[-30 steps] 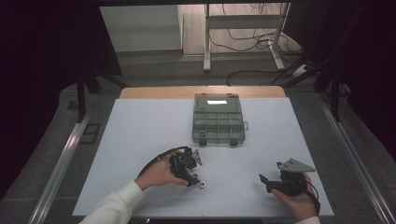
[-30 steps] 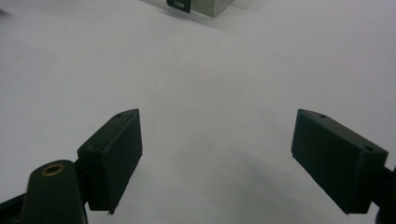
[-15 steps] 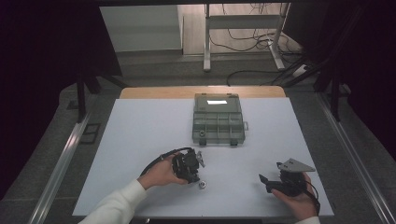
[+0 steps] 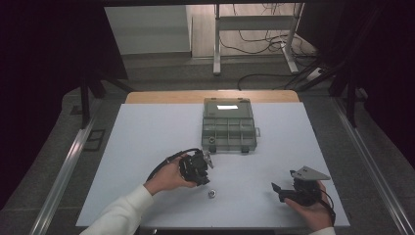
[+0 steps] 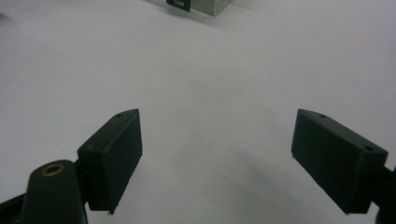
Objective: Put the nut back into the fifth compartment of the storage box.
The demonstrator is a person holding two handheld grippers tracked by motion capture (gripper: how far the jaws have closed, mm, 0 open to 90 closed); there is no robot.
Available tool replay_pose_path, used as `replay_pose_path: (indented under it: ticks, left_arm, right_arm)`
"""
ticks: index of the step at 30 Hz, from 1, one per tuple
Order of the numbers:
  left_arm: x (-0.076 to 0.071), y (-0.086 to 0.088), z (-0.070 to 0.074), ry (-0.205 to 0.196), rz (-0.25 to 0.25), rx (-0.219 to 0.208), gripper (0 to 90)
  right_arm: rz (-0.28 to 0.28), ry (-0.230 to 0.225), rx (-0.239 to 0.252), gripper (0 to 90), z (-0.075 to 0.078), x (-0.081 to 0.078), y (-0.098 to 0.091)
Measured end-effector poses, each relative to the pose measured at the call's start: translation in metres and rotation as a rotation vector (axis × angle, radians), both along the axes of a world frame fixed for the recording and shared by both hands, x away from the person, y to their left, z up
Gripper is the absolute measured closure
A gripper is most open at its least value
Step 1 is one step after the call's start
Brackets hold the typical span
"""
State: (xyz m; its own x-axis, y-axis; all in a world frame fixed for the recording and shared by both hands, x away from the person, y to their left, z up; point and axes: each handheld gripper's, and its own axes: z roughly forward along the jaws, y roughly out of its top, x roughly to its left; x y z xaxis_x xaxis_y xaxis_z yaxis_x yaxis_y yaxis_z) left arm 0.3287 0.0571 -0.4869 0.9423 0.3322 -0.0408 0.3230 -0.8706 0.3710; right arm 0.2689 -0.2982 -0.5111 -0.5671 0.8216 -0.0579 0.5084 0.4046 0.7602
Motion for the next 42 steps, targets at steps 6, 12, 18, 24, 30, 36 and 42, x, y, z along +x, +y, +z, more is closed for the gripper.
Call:
replay_pose_path:
  ticks: [6,12,18,24,30,36,42]
  left_arm:
    - [0.012,0.002,0.012,-0.009,0.029,-0.025,70.1]
    - [0.024,-0.001,0.02,-0.023,0.047,-0.026,70.0]
    - [0.039,-0.006,0.025,-0.026,0.072,-0.036,70.0]
    - [0.054,-0.004,0.033,-0.032,0.114,-0.051,70.1]
    - [0.068,-0.002,0.038,-0.037,0.147,-0.052,70.1]
    - [0.078,-0.003,0.041,-0.036,0.168,-0.05,70.1]
    - [0.088,-0.004,0.044,-0.04,0.187,-0.057,70.1]
  right_arm:
    - [0.0,0.001,0.0,16.6,0.0,0.0,0.0]
    - [0.001,0.002,-0.001,16.6,0.0,0.0,0.0]
    - [0.002,0.003,-0.001,16.6,0.0,0.0,0.0]
    - [-0.002,0.001,0.002,16.6,0.0,0.0,-0.001]
    - [0.003,0.0,0.001,16.6,0.0,0.0,-0.001]
    - [0.005,0.002,0.003,16.5,-0.001,0.001,0.0]
    - [0.008,-0.001,0.003,16.5,-0.001,0.0,0.0]
